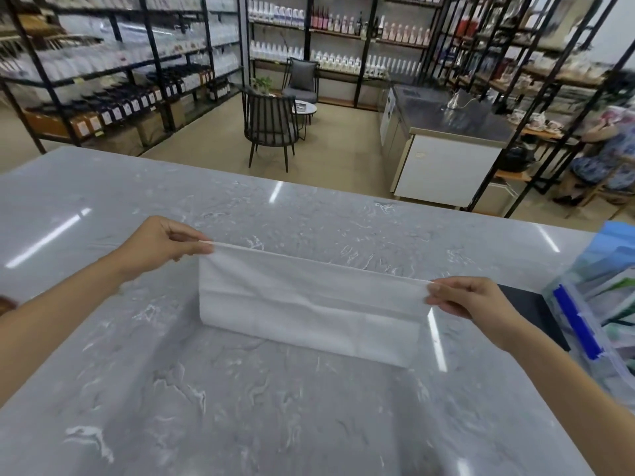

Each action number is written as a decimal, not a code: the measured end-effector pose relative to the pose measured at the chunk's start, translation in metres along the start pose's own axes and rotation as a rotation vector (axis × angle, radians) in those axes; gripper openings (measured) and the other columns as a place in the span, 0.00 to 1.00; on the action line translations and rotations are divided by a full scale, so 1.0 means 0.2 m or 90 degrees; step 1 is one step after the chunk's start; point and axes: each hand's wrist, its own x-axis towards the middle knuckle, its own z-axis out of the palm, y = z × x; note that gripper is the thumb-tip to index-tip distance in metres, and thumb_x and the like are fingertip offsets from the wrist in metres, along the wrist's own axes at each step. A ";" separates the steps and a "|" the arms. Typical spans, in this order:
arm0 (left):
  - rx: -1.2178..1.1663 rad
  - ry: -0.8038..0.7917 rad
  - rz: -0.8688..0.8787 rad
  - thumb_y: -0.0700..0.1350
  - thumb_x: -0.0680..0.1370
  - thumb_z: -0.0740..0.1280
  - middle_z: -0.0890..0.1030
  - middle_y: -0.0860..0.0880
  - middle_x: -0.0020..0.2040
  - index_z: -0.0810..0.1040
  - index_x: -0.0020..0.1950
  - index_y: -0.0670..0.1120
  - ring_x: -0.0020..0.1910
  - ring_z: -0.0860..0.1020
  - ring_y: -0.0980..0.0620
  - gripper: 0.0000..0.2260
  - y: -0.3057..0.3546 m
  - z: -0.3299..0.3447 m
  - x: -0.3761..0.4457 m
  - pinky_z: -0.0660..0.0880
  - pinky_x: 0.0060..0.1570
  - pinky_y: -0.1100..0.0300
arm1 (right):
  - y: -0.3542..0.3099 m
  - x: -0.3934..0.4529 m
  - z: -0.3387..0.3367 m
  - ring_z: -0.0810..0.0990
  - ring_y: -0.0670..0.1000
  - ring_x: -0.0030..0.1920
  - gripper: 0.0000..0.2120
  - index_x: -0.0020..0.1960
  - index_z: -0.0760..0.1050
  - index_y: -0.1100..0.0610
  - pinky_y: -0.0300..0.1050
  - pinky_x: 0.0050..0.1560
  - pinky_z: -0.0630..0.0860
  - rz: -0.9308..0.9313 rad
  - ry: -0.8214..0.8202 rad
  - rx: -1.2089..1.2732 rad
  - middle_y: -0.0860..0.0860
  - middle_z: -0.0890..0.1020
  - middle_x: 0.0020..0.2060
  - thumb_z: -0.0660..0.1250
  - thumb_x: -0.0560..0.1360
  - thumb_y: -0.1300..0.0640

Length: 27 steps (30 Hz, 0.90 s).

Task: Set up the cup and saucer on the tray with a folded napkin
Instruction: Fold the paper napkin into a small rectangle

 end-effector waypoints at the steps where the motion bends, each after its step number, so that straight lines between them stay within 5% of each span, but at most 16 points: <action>1: -0.005 0.004 0.000 0.45 0.68 0.80 0.88 0.52 0.38 0.89 0.43 0.54 0.32 0.80 0.63 0.06 0.02 -0.01 0.00 0.76 0.30 0.71 | -0.01 0.01 0.00 0.88 0.53 0.51 0.15 0.49 0.88 0.54 0.34 0.45 0.83 0.000 -0.003 0.002 0.59 0.89 0.46 0.79 0.65 0.49; 10: 0.022 0.040 0.017 0.41 0.71 0.78 0.88 0.56 0.42 0.88 0.49 0.47 0.43 0.86 0.59 0.08 0.14 -0.08 0.08 0.77 0.38 0.75 | -0.19 0.18 0.08 0.88 0.56 0.50 0.04 0.51 0.85 0.58 0.36 0.48 0.84 -0.113 0.054 -0.094 0.57 0.89 0.42 0.73 0.77 0.58; 14: 0.079 0.078 0.045 0.46 0.71 0.78 0.87 0.60 0.41 0.88 0.47 0.53 0.39 0.84 0.65 0.06 0.15 -0.12 -0.03 0.74 0.36 0.78 | -0.19 0.11 0.11 0.87 0.42 0.45 0.04 0.49 0.86 0.51 0.27 0.45 0.79 -0.184 0.099 -0.224 0.46 0.89 0.41 0.74 0.76 0.54; 18: 0.119 0.050 0.018 0.44 0.70 0.79 0.88 0.59 0.44 0.88 0.48 0.54 0.45 0.85 0.64 0.09 -0.05 -0.08 -0.33 0.77 0.45 0.76 | 0.04 -0.12 0.19 0.84 0.32 0.45 0.08 0.50 0.85 0.48 0.20 0.46 0.74 -0.213 0.110 -0.350 0.38 0.86 0.44 0.76 0.74 0.60; 20: 0.176 0.019 0.008 0.41 0.70 0.79 0.88 0.54 0.48 0.88 0.50 0.52 0.48 0.84 0.63 0.10 -0.21 -0.01 -0.54 0.78 0.52 0.71 | 0.23 -0.26 0.27 0.85 0.36 0.48 0.10 0.51 0.86 0.53 0.23 0.51 0.76 -0.204 0.100 -0.357 0.43 0.87 0.47 0.75 0.74 0.65; 23: 0.185 -0.045 -0.014 0.34 0.72 0.76 0.87 0.48 0.52 0.87 0.50 0.49 0.51 0.81 0.67 0.11 -0.40 0.11 -0.87 0.71 0.56 0.80 | 0.50 -0.51 0.39 0.85 0.41 0.51 0.12 0.51 0.86 0.54 0.26 0.54 0.77 -0.180 0.103 -0.380 0.46 0.88 0.49 0.75 0.72 0.68; 27: 0.251 -0.082 -0.003 0.31 0.73 0.74 0.84 0.43 0.59 0.87 0.54 0.41 0.64 0.79 0.46 0.12 -0.58 0.18 -1.18 0.66 0.66 0.76 | 0.76 -0.82 0.50 0.83 0.38 0.53 0.16 0.49 0.86 0.50 0.22 0.53 0.73 -0.143 0.090 -0.415 0.44 0.87 0.52 0.77 0.70 0.69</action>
